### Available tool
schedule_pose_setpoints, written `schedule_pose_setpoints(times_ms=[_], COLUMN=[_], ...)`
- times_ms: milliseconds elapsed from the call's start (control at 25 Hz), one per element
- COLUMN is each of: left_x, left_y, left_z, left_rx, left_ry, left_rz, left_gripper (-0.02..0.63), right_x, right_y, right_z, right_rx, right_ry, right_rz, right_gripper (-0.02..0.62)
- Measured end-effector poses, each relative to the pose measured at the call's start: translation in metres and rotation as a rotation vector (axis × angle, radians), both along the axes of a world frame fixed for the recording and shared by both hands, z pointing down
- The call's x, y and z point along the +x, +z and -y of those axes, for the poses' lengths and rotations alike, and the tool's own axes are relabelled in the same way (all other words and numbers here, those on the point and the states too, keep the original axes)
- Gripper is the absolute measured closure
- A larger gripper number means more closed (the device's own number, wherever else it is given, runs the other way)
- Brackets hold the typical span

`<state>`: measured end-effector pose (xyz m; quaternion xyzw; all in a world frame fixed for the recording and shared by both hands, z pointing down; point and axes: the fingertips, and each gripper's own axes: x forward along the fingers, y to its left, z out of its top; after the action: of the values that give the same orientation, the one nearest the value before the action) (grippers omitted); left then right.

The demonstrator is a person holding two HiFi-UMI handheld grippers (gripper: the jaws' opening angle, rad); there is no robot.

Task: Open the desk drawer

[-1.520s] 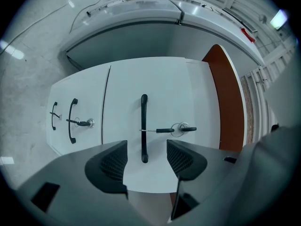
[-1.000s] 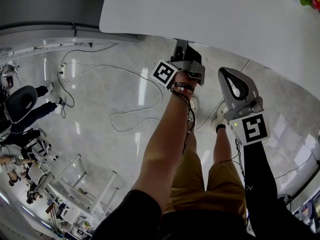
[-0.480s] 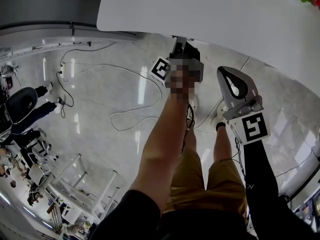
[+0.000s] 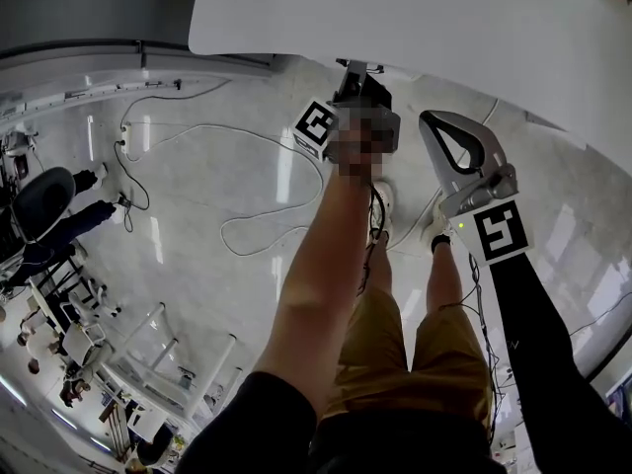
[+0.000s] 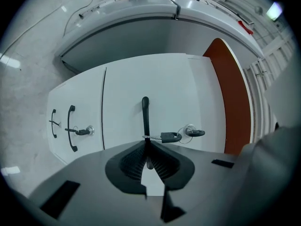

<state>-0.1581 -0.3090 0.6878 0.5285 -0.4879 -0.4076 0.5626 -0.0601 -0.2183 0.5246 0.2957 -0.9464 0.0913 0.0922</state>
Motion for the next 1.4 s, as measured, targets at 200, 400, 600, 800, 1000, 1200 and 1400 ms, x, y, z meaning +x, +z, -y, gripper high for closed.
schedule_pose_setpoints(times_ms=[200,400,600,800,1000,1200,1400], left_x=[0.001,0.003,0.002,0.001,-0.001,-0.002,-0.002], left_y=[-0.004,-0.006,-0.008,-0.007,-0.006,-0.004,-0.005], left_z=[0.0,-0.001,-0.002,-0.006,-0.015,-0.024,-0.031], left_rx=[-0.027,-0.06,-0.066,-0.064,-0.065,-0.067,-0.061], left_ry=[-0.003,0.017,0.02,0.022,0.011,0.0,0.004], left_rz=[-0.045,-0.037,-0.017,-0.005,-0.007,-0.008,-0.006], left_gripper=[0.58,0.581,0.581,0.58,0.58,0.581,0.58], right_x=[0.003,0.009,0.013,0.016,0.018,0.022,0.025], right_y=[-0.007,-0.01,-0.012,-0.012,-0.012,-0.011,-0.011], right_z=[0.008,0.011,0.013,0.015,0.013,0.014,0.014], right_rx=[0.024,0.034,0.035,0.029,0.023,0.024,0.027], right_ry=[0.035,0.057,0.075,0.091,0.099,0.103,0.108], right_rz=[0.008,0.001,0.004,0.01,0.013,0.012,0.009], right_gripper=[0.595,0.595,0.595,0.595,0.595,0.595,0.595])
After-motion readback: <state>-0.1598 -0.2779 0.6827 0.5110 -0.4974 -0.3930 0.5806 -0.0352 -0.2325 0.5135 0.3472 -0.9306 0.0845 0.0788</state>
